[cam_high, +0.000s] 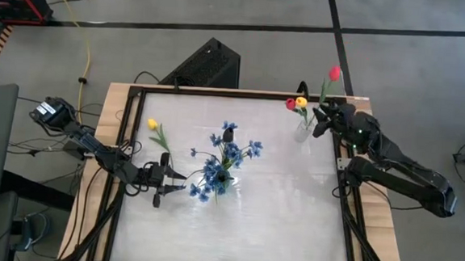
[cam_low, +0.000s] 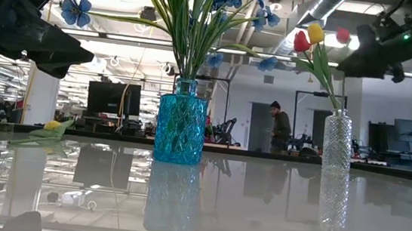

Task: Sort flowers into vase by color
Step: Put the red tulip into the transparent vase, then put the yellow tulip into the transparent vase

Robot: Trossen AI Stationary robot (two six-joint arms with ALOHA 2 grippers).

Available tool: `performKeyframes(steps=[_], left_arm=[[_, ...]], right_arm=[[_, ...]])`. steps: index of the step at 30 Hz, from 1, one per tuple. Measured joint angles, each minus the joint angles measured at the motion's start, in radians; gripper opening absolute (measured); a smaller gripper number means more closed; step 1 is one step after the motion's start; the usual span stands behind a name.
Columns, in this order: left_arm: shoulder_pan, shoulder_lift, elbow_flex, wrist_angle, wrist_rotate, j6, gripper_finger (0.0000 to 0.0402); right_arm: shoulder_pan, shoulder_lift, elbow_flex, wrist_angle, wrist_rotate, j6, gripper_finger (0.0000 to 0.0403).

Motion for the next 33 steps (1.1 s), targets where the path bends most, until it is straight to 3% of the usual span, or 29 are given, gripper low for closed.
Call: performKeyframes(steps=[6,14,20,25,29,33], left_arm=[[0.000,0.000,0.000,0.000,0.000,-0.001,0.0137],[0.000,0.000,0.000,0.000,0.000,-0.040,0.0137],[0.000,0.000,0.000,0.000,0.003,-0.181,0.0137],[0.000,0.000,0.025,-0.026,0.012,-0.244,0.0137],[0.021,-0.021,0.140,-0.241,0.022,-0.239,0.0137],[0.096,-0.041,0.364,-0.765,0.023,-0.357,0.0137]], right_arm=[[0.000,-0.001,0.140,-0.333,-0.089,0.027,0.0217],[0.000,0.000,0.267,-0.586,-0.368,0.110,0.0220],[0.006,0.001,0.286,-0.680,-0.598,0.155,0.0216],[0.082,0.032,0.286,-0.660,-0.649,0.157,0.0216],[0.177,0.079,0.285,-0.575,-0.647,0.156,0.0216],[0.287,0.146,0.285,-0.493,-0.619,0.157,0.0216]])
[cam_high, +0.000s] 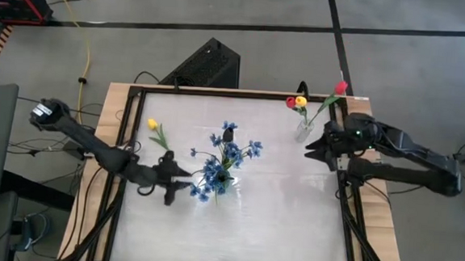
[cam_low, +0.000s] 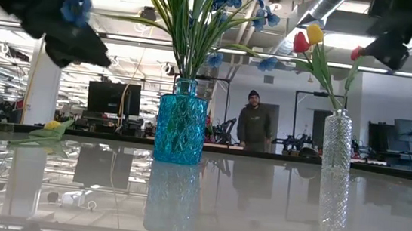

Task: Sort flowers into vase by color
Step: Put the yellow tulip into the transparent vase

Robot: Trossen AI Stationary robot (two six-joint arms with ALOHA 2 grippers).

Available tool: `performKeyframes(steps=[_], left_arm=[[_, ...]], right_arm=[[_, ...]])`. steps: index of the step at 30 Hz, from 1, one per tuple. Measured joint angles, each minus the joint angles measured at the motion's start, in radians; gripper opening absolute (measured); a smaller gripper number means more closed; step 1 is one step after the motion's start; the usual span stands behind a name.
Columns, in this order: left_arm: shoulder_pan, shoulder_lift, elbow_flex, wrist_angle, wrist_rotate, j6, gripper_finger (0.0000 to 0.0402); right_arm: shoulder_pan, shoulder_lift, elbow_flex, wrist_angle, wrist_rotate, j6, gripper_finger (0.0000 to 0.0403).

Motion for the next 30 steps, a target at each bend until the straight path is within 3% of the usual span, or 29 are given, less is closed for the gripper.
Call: performKeyframes(steps=[3,8,11,13,20,25,30], left_arm=[[0.052,0.009,0.175,-0.362,-0.011,-0.093,0.0137],[0.133,0.009,0.402,-0.808,-0.121,-0.227,0.0137],[0.223,0.008,0.485,-1.057,-0.139,-0.328,0.0137],[0.287,0.009,0.499,-1.139,-0.128,-0.415,0.0137],[0.401,0.059,0.408,-1.144,0.182,-0.503,0.0137],[0.402,0.120,0.316,-1.135,0.173,-0.713,0.0137],[0.402,0.164,0.210,-0.970,0.199,-0.813,0.0137]], right_arm=[[0.086,0.054,0.000,0.012,0.060,-0.001,0.0216],[0.208,0.136,0.000,0.017,0.183,0.007,0.0216],[0.271,0.183,0.000,0.053,0.237,0.038,0.0216],[0.313,0.215,0.000,0.087,0.263,0.051,0.0216],[0.420,0.307,0.000,0.216,0.293,0.048,0.0216],[0.469,0.363,0.000,0.271,0.308,0.025,0.0216],[0.488,0.415,0.000,0.277,0.312,0.024,0.0216]])
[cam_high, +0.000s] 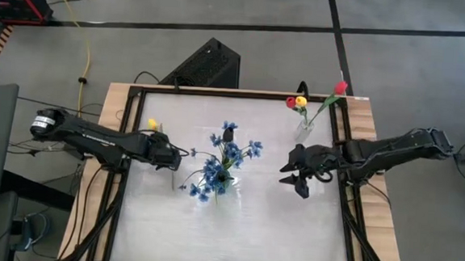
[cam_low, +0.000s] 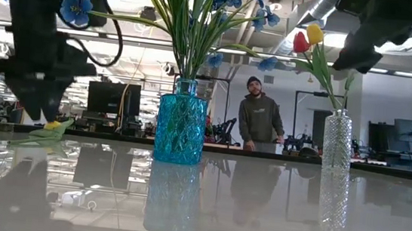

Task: Sort flowers into vase by color
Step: Put the yellow tulip into the transparent vase

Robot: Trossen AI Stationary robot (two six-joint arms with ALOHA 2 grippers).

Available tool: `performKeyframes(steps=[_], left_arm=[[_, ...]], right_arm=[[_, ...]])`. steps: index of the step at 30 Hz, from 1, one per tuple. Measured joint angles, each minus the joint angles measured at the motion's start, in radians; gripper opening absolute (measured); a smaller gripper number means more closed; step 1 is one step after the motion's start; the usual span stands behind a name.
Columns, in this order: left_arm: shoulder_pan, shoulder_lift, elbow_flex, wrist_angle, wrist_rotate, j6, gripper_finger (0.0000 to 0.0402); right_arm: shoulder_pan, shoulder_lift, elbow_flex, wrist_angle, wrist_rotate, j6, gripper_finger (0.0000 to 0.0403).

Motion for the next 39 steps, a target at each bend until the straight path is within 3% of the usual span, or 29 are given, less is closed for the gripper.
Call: performKeyframes(steps=[9,17,22,26,31,37,39], left_arm=[[0.000,0.043,-0.082,0.222,-0.031,-0.067,0.0137],[-0.003,0.168,-0.083,0.305,-0.057,-0.042,0.0137],[-0.022,0.259,-0.043,0.272,-0.074,-0.044,0.0133],[-0.034,0.263,-0.027,0.266,-0.076,-0.021,0.0100],[-0.035,0.256,-0.023,0.292,-0.096,0.048,0.0017],[0.031,0.219,-0.019,0.327,-0.092,0.202,0.0002],[0.054,0.192,-0.004,0.334,-0.147,0.262,0.0001]], right_arm=[[0.004,0.036,0.000,-0.005,-0.001,-0.002,0.0216],[0.003,0.036,0.000,0.003,-0.001,-0.025,0.0216],[0.002,0.036,0.000,0.036,-0.001,-0.026,0.0216],[0.002,0.036,0.000,0.058,-0.001,-0.026,0.0216],[0.002,0.036,0.000,0.069,0.000,-0.026,0.0216],[0.009,0.036,0.000,0.131,0.001,-0.018,0.0216],[0.020,0.036,0.000,0.157,0.002,-0.018,0.0216]])
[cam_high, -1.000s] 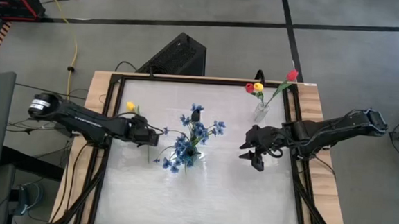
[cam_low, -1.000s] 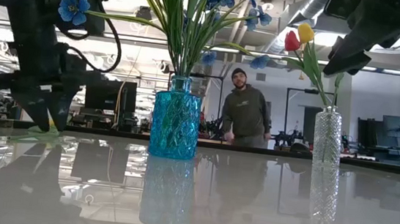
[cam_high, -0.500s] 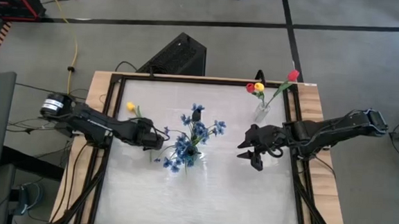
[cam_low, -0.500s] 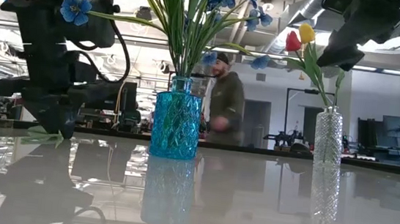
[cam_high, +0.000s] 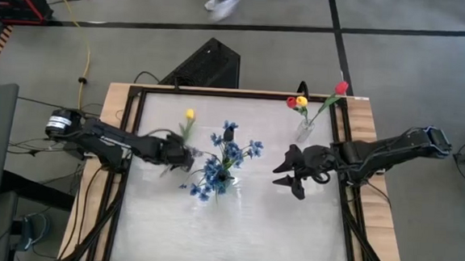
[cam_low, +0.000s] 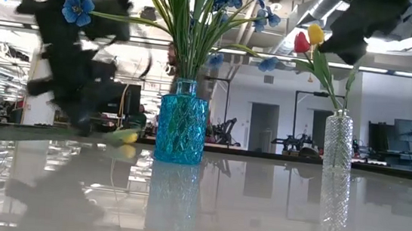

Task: Sort flowers into vase by color
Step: Put the yellow tulip into the transparent vase

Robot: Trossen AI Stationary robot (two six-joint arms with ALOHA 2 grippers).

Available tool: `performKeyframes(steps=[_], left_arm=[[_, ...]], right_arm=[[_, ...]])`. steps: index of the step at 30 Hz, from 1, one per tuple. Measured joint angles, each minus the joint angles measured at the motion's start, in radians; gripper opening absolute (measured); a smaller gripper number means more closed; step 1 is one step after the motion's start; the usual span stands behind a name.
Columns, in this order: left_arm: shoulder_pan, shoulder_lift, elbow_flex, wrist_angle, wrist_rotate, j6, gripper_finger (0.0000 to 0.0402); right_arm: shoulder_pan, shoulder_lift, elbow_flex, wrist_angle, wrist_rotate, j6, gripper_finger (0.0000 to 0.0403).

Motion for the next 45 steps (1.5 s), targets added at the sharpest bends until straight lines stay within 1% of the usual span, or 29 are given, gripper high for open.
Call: performKeyframes(steps=[2,5,10,13,15,17,19,21,24,27,30,32,34,36,39,45], left_arm=[[0.020,-0.048,0.036,0.014,-0.053,0.071,0.0000],[0.048,-0.112,0.085,0.012,-0.097,0.200,0.0000],[0.085,-0.231,0.204,0.014,-0.216,0.395,0.0000],[0.098,-0.286,0.283,0.024,-0.266,0.528,0.0000],[0.099,-0.321,0.329,0.071,-0.276,0.636,0.0000],[0.093,-0.353,0.357,0.160,-0.262,0.746,0.0000],[0.080,-0.380,0.367,0.282,-0.225,0.849,0.0000],[0.074,-0.406,0.373,0.419,-0.158,0.972,0.0000],[0.076,-0.438,0.383,0.590,0.011,1.089,0.0000],[0.075,-0.447,0.387,0.708,0.180,1.100,0.0000],[0.075,-0.434,0.387,0.811,0.316,1.068,0.0000],[0.075,-0.412,0.387,0.883,0.366,1.063,0.0000],[0.075,-0.378,0.387,0.935,0.388,1.056,0.0000],[0.075,-0.337,0.408,0.923,0.390,1.040,0.0000],[0.075,-0.258,0.478,0.862,0.402,1.036,0.0000],[0.075,-0.087,0.670,0.749,0.515,1.071,0.0000]], right_arm=[[0.017,0.000,0.000,0.029,0.000,0.000,0.0216],[0.046,0.000,0.000,0.062,0.018,0.000,0.0216],[0.094,0.000,0.000,0.077,0.144,0.000,0.0216],[0.109,0.000,0.000,0.082,0.205,0.000,0.0216],[0.116,0.000,0.000,0.108,0.238,-0.001,0.0216],[0.118,0.000,0.000,0.162,0.262,-0.024,0.0216],[0.121,0.000,0.000,0.248,0.262,-0.076,0.0216],[0.120,0.000,0.000,0.350,0.262,-0.148,0.0216],[0.110,0.000,0.000,0.538,0.262,-0.267,0.0216],[0.090,0.000,0.000,0.731,0.281,-0.351,0.0216],[0.063,0.000,0.000,0.890,0.285,-0.443,0.0216],[0.040,0.000,0.000,0.972,0.284,-0.488,0.0216],[0.017,0.000,0.009,1.002,0.282,-0.505,0.0216],[-0.006,0.016,0.026,1.008,0.281,-0.498,0.0216],[-0.021,0.057,0.047,1.002,0.281,-0.499,0.0216],[-0.032,0.157,0.115,1.007,0.276,-0.555,0.0216]])
